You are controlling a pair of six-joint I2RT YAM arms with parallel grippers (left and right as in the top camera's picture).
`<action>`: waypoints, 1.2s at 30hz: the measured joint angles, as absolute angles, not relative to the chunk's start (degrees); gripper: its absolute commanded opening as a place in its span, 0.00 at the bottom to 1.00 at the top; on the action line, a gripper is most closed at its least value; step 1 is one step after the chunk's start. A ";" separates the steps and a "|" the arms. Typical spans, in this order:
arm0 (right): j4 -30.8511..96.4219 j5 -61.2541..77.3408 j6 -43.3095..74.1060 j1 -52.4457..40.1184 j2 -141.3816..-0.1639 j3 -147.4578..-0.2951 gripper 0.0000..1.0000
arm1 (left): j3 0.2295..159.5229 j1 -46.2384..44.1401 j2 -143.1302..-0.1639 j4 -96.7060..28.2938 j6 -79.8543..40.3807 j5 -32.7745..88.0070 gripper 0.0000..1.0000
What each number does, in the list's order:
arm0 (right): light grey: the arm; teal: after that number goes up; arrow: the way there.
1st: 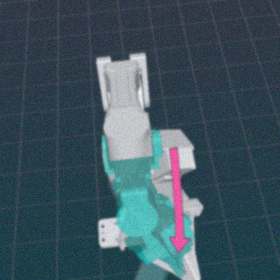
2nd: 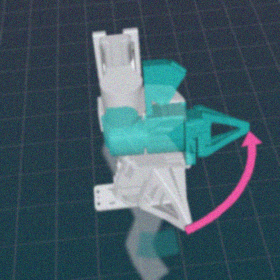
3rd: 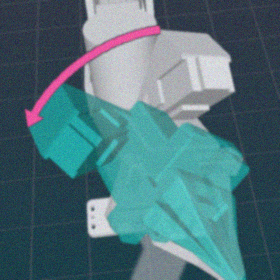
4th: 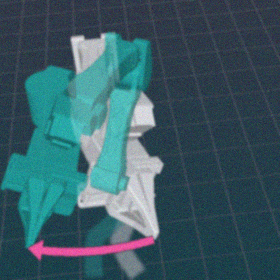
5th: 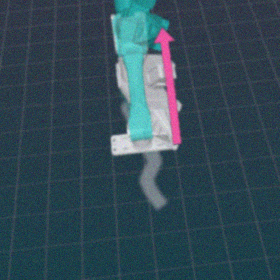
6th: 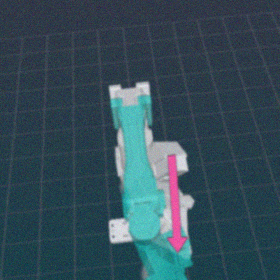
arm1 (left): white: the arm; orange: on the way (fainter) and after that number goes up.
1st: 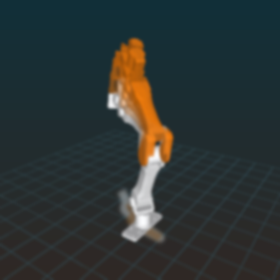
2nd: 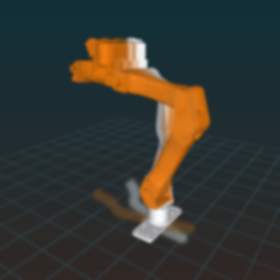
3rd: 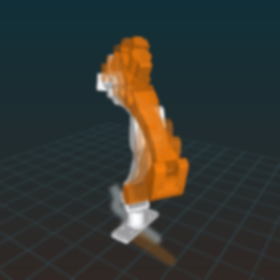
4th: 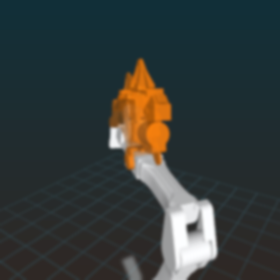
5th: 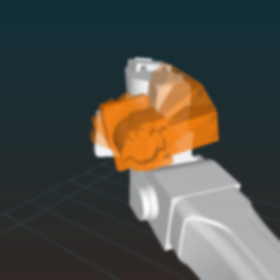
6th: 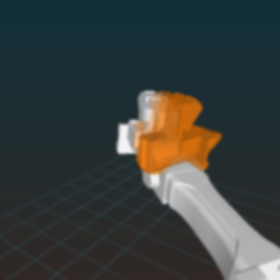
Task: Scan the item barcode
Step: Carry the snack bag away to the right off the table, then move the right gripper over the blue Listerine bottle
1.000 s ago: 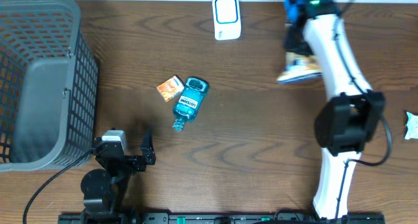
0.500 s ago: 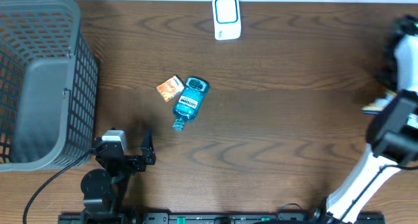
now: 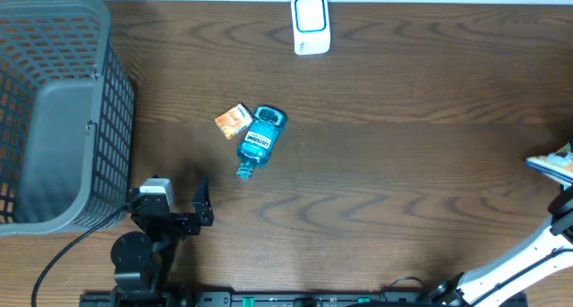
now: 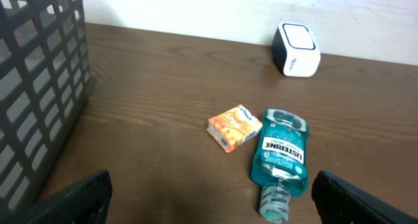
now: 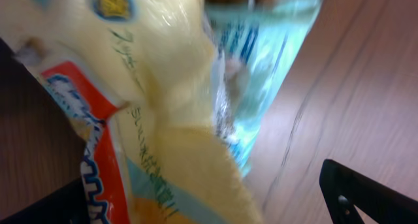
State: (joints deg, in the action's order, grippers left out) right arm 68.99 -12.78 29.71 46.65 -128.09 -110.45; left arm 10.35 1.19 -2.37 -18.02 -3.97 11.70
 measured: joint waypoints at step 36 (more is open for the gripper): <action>73.19 15.55 33.19 -21.26 -110.56 -110.10 0.99 | 10.35 1.19 -2.37 -18.02 -3.97 11.70 0.98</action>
State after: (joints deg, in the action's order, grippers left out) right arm 73.19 15.55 33.19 -21.26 -110.56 -110.10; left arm 10.35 1.19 -2.37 -18.02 -3.97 11.70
